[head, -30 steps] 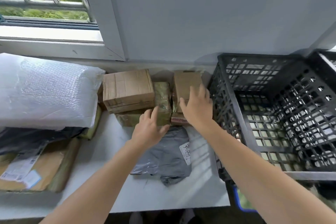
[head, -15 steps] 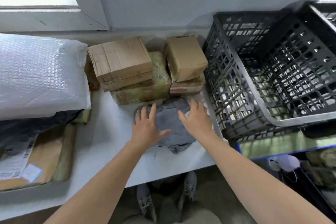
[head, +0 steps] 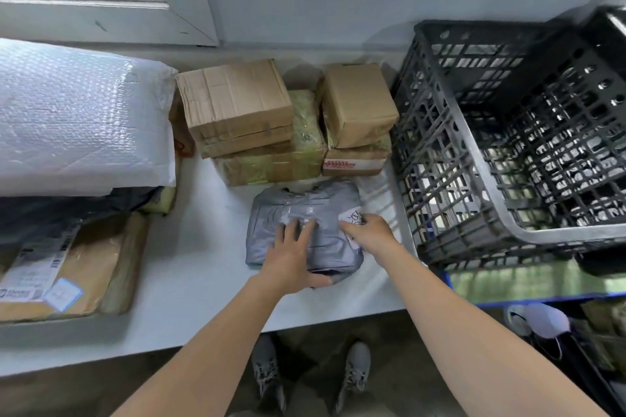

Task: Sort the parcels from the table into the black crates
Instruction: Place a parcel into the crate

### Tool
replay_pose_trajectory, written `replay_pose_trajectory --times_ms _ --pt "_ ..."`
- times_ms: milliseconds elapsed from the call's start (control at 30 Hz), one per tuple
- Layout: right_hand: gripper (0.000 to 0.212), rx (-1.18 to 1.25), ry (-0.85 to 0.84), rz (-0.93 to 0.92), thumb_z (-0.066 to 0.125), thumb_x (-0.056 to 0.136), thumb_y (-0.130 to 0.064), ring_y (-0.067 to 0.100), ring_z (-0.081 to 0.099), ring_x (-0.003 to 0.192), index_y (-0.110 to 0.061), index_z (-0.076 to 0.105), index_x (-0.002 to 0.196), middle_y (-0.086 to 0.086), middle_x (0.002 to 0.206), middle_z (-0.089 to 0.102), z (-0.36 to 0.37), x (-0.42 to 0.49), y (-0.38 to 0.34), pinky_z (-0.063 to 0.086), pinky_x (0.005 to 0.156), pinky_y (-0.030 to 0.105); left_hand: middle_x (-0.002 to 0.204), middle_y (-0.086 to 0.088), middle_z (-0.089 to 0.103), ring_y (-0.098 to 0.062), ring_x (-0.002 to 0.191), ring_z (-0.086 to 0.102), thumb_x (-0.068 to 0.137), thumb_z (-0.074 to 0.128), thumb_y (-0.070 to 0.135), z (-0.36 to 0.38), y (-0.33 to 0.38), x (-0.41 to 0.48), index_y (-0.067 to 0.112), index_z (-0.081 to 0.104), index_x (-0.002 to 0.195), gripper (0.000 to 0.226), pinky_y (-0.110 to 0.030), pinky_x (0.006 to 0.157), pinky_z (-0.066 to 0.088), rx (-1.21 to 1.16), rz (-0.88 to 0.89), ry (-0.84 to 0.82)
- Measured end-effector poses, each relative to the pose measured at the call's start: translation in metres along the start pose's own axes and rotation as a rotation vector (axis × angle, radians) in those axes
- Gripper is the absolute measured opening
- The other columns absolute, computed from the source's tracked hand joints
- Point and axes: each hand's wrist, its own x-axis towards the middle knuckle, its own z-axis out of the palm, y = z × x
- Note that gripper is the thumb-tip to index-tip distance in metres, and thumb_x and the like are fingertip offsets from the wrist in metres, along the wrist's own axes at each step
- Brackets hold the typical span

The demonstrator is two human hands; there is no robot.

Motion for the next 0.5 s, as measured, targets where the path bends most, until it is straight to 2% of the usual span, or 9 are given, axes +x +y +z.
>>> replay_pose_trajectory --times_ms 167,267,300,367,433,500 --pt "0.020 0.283 -0.134 -0.004 0.065 0.092 -0.016 0.023 0.064 0.082 -0.013 0.062 0.111 0.010 0.102 0.069 -0.009 -0.014 -0.021 0.048 0.064 0.027 0.162 -0.004 0.005 -0.034 0.148 0.006 0.069 0.070 0.070 -0.002 0.024 -0.006 0.035 0.001 0.155 0.116 -0.057 0.115 0.020 0.065 -0.053 0.131" --pt "0.008 0.342 -0.170 0.000 0.062 0.094 -0.012 0.024 0.064 0.088 -0.014 0.060 0.102 0.011 0.101 0.067 -0.016 -0.022 -0.038 0.054 0.076 0.036 0.158 -0.004 0.021 -0.032 0.143 0.021 0.072 0.070 0.066 -0.007 0.038 -0.011 0.032 0.014 0.155 0.105 -0.052 0.111 0.030 0.093 -0.011 0.250" --pt "0.005 0.349 -0.187 -0.008 0.061 0.095 -0.011 0.024 0.064 0.089 -0.013 0.060 0.099 0.012 0.101 0.067 -0.019 -0.024 -0.044 0.055 0.080 0.039 0.154 -0.003 0.030 -0.030 0.140 0.029 0.077 0.070 0.059 -0.010 0.041 -0.013 0.030 0.021 0.154 0.096 -0.048 0.107 0.037 0.083 0.020 0.309" --pt "0.006 0.362 -0.234 -0.044 0.060 0.097 -0.014 0.022 0.066 0.085 -0.010 0.061 0.101 0.013 0.101 0.067 -0.024 -0.028 -0.052 0.058 0.074 0.035 0.145 -0.001 0.048 -0.025 0.129 0.046 0.085 0.068 0.034 -0.017 0.042 -0.015 0.023 0.039 0.149 0.071 -0.038 0.096 0.046 0.000 0.086 0.449" --pt "0.017 0.382 -0.278 -0.077 0.057 0.100 -0.025 0.020 0.068 0.079 -0.008 0.061 0.103 0.011 0.099 0.068 -0.029 -0.033 -0.061 0.059 0.062 0.030 0.130 0.000 0.063 -0.023 0.115 0.058 0.084 0.064 0.013 -0.029 0.039 -0.018 0.018 0.054 0.137 0.054 -0.027 0.082 0.045 -0.142 0.115 0.556" --pt "0.029 0.288 -0.267 -0.124 0.053 0.100 -0.042 0.018 0.067 0.081 -0.015 0.061 0.099 0.003 0.098 0.067 -0.035 -0.035 -0.067 0.059 0.065 0.032 0.108 0.006 0.068 -0.020 0.096 0.061 0.084 0.060 0.005 -0.044 0.033 -0.021 0.022 0.060 0.125 0.045 -0.018 0.068 0.040 -0.297 0.102 0.583"
